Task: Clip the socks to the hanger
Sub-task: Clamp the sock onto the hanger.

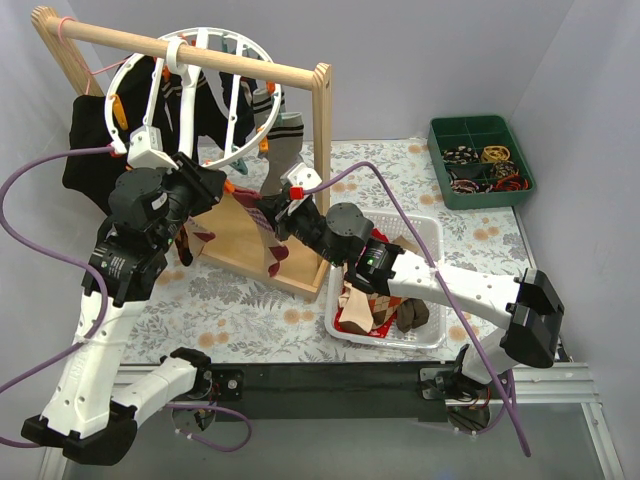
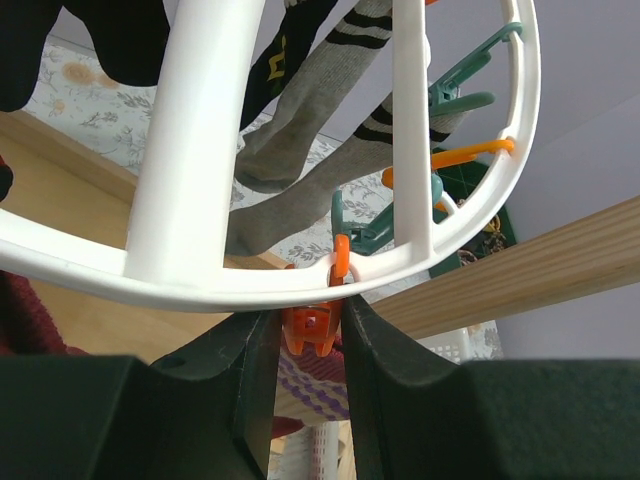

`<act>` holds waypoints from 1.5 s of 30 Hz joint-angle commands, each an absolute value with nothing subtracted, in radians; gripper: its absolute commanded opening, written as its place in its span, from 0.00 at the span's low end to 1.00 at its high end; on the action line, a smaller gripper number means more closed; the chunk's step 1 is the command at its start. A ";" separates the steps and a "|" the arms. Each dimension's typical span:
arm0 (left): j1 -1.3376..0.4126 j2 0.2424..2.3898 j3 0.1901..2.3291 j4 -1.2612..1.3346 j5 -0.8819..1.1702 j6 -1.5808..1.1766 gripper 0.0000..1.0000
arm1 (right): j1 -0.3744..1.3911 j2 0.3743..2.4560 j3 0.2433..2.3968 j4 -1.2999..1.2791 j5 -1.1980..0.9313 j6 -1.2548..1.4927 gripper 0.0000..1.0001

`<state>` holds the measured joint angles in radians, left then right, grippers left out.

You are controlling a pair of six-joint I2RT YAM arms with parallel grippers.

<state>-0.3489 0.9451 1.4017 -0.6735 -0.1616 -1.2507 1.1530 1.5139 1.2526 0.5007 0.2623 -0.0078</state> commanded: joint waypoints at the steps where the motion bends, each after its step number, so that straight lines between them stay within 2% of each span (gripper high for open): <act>1: -0.344 0.948 1.420 -0.693 -0.192 -1.252 0.00 | 1.160 1.509 1.270 0.586 0.281 -0.015 0.01; 24: -0.345 0.953 1.425 -0.687 -0.198 -1.261 0.00 | 1.177 1.546 1.307 0.609 0.272 -0.017 0.01; 35: -0.344 0.945 1.439 -0.703 -0.227 -1.246 0.00 | 1.175 1.534 1.296 0.620 0.359 -0.034 0.01; 45: -0.345 0.959 1.439 -0.704 -0.229 -1.250 0.00 | 1.178 1.545 1.318 0.640 0.325 -0.032 0.01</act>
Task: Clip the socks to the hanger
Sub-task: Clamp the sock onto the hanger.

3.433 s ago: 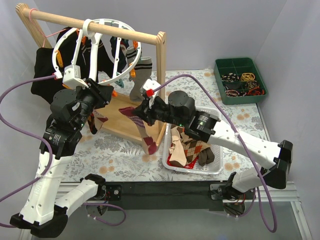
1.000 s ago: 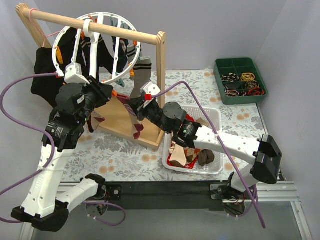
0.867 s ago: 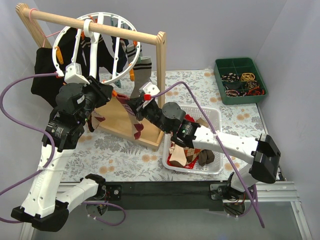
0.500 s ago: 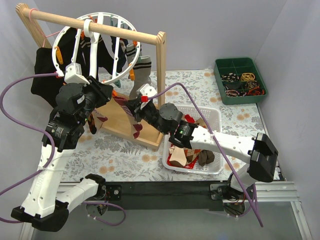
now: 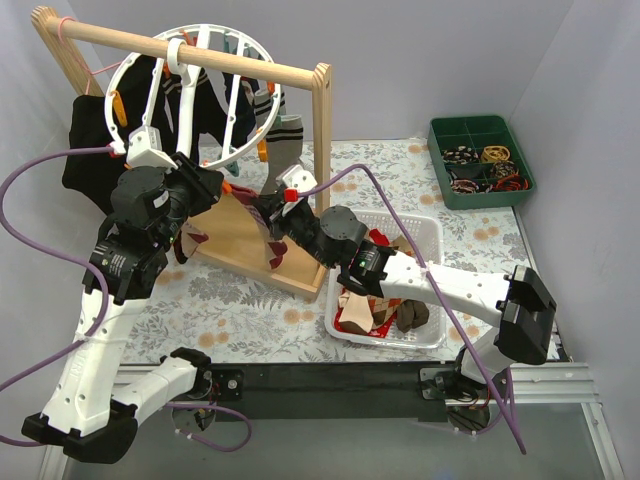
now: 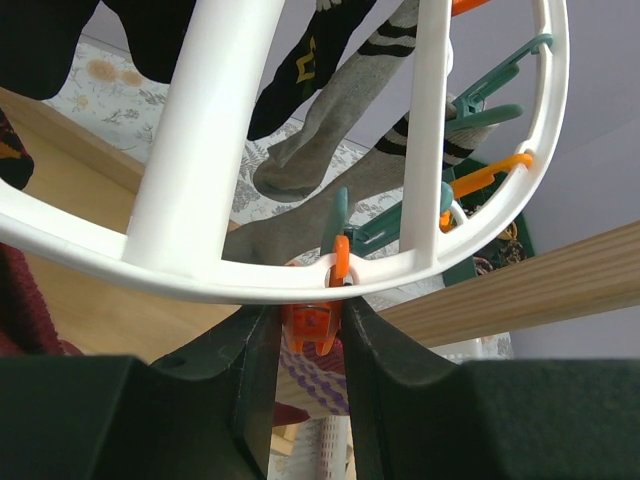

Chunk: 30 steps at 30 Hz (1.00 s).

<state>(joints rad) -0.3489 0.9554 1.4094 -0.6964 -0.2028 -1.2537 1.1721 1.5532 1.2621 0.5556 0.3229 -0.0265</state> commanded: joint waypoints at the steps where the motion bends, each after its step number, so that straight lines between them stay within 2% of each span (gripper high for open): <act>1: -0.344 0.960 1.440 -0.704 -0.229 -1.250 0.00 | 1.181 1.545 1.319 0.640 0.321 -0.032 0.01; 30: -0.345 0.968 1.460 -0.683 -0.253 -1.272 0.00 | 1.192 1.563 1.316 0.644 0.328 -0.028 0.01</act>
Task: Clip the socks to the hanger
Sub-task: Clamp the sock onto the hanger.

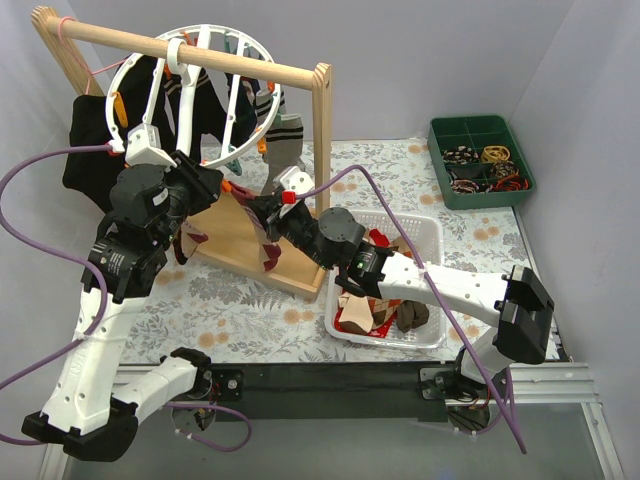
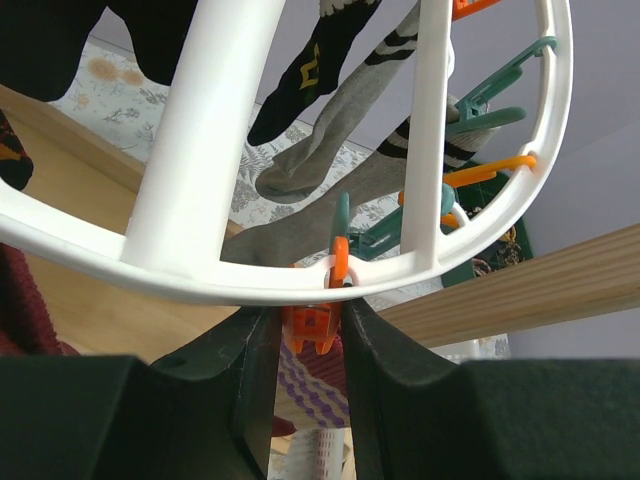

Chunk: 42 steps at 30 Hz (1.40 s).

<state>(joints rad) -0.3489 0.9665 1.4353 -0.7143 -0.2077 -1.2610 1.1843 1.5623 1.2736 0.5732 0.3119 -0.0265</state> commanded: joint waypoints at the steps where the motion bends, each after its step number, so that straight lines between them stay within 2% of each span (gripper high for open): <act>1: -0.345 0.966 1.460 -0.678 -0.255 -1.276 0.00 | 1.193 1.565 1.315 0.644 0.327 -0.028 0.01; 42: -0.345 0.948 1.454 -0.632 -0.264 -1.313 0.00 | 1.197 1.565 1.275 0.660 0.347 -0.012 0.01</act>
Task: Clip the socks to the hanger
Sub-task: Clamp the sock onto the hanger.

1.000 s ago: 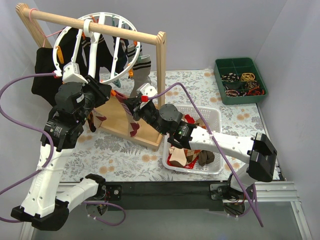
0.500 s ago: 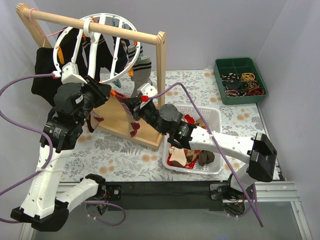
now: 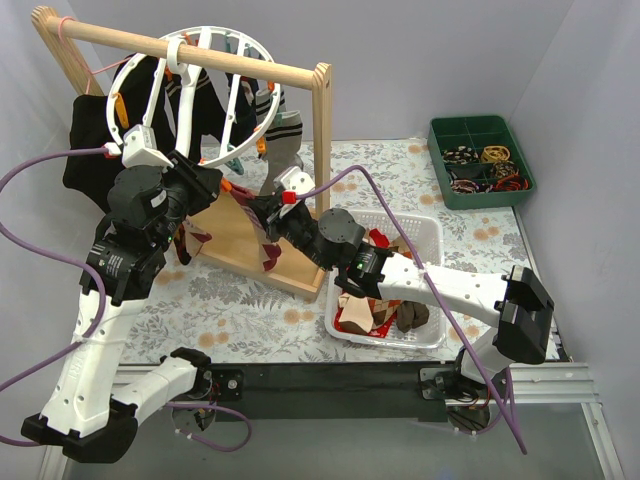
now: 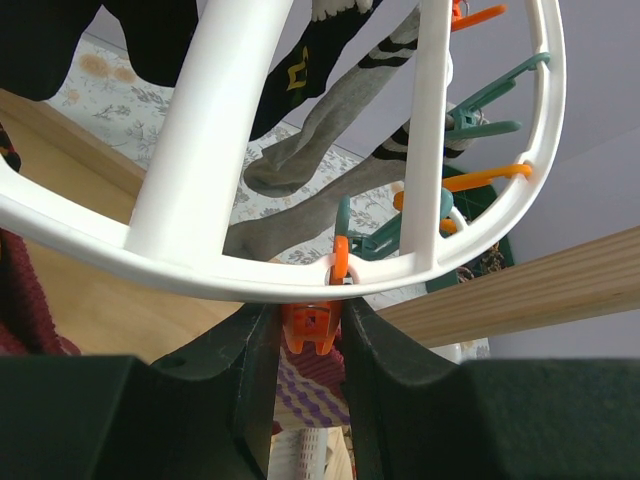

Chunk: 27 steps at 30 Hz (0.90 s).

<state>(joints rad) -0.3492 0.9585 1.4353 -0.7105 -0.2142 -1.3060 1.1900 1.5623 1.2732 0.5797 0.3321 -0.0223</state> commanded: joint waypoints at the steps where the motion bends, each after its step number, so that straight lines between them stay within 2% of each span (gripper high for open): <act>1: -0.345 0.950 1.453 -0.634 -0.259 -1.315 0.00 | 1.197 1.563 1.275 0.660 0.347 -0.012 0.01; 27: -0.345 0.960 1.447 -0.630 -0.259 -1.318 0.00 | 1.206 1.566 1.279 0.663 0.347 -0.012 0.01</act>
<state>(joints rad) -0.3492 0.9615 1.4349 -0.7105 -0.2214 -1.3067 1.1942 1.5623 1.2636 0.5858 0.3317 -0.0219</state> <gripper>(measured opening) 0.259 0.030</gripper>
